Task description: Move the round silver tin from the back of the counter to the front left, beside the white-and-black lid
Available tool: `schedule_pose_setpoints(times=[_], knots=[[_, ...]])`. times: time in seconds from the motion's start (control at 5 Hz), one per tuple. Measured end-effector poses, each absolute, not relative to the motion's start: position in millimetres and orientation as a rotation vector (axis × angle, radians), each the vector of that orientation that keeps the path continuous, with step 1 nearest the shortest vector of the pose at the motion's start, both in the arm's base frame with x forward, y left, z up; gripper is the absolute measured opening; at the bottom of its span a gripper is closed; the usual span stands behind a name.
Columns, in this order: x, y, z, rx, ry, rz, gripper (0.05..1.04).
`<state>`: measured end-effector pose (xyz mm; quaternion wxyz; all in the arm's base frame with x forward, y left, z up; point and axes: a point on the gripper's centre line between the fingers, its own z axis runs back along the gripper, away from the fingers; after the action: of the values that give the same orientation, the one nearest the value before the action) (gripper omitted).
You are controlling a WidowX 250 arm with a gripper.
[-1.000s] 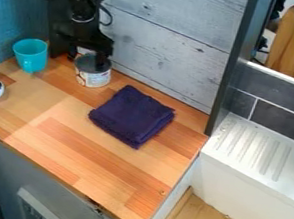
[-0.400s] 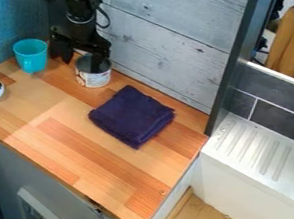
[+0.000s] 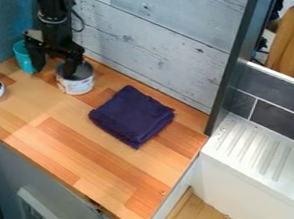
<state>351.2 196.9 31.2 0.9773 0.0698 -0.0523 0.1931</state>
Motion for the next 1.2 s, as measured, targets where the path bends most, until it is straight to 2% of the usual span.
schedule_pose_setpoints(times=[0.4,0.6,0.8,1.0,1.2], knots=[[311.0,196.9,31.1,0.148,0.019,0.369,1.000],[270.7,189.5,31.8,0.143,0.122,0.374,1.000],[239.3,186.7,42.4,0.164,0.202,0.395,1.000],[225.3,194.8,53.9,0.176,0.263,0.483,1.000],[235.2,200.3,56.6,0.152,0.211,0.479,1.000]])
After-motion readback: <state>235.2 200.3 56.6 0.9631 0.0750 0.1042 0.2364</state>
